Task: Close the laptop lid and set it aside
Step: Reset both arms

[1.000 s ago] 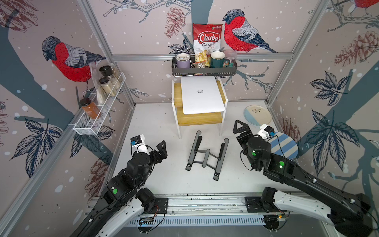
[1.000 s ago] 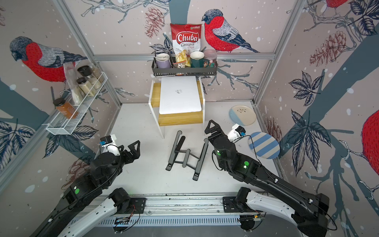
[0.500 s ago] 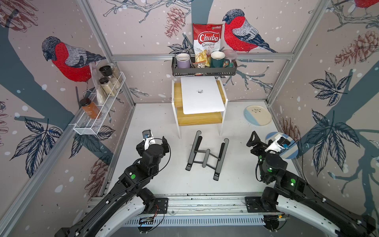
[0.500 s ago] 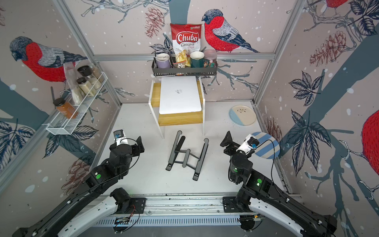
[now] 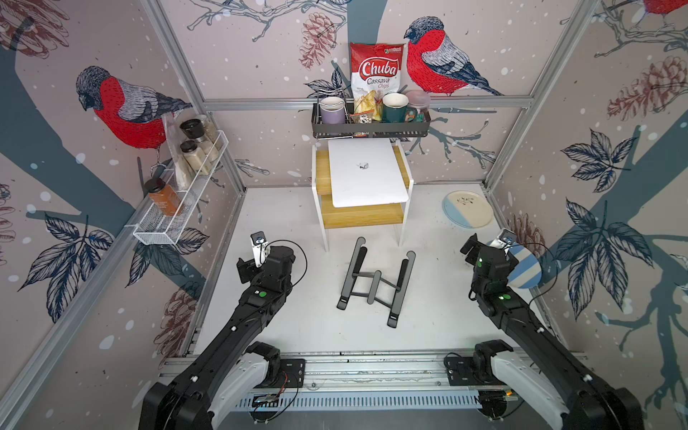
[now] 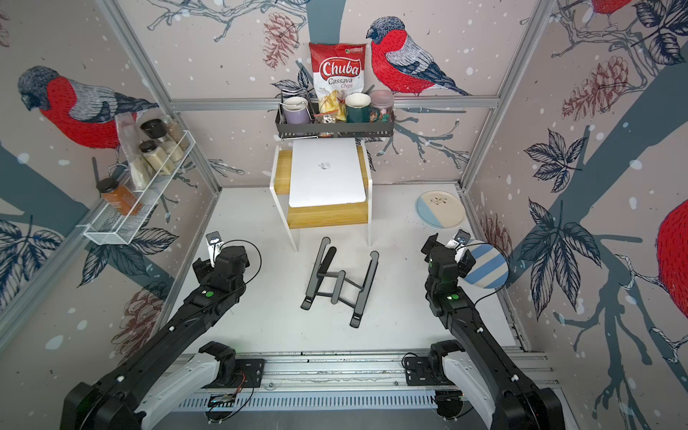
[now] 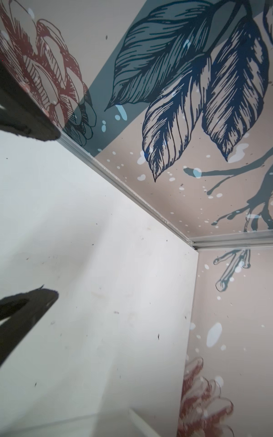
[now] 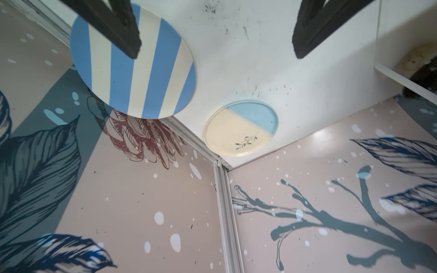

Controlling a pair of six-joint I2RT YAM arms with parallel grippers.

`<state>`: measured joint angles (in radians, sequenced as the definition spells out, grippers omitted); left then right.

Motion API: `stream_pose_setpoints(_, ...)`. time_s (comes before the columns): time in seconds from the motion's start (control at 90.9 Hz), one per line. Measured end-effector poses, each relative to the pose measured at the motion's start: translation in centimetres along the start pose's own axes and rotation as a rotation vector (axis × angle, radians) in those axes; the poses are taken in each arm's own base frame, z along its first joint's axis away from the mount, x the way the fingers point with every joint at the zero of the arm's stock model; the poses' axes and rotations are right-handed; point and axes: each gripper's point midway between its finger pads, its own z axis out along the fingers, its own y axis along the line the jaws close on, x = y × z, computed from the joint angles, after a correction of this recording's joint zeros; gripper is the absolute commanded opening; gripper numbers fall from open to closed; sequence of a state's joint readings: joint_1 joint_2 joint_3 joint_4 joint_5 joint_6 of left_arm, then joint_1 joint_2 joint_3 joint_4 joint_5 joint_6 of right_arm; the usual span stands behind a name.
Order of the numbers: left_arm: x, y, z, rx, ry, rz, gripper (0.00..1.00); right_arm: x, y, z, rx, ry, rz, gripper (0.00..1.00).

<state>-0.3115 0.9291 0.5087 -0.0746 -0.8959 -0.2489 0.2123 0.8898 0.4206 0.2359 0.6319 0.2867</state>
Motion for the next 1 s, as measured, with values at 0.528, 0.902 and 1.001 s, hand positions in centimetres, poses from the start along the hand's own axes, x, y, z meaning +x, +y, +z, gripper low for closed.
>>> stream_pose_setpoints(0.528,5.3,-2.2,7.1,0.072,0.006,0.080,0.96,7.3,1.6,5.8,-0.010,0.111,-0.159,1.00)
stream_pose_setpoints(0.902,4.8,-6.7,10.2,0.316,0.041,0.001,0.96,8.4,2.4,7.3,-0.064,0.098,-0.231,1.00)
stream_pose_setpoints(1.001,6.5,-8.2,10.0,0.397,0.048,0.009,0.96,7.9,2.1,8.1,-0.093,0.085,-0.192,0.99)
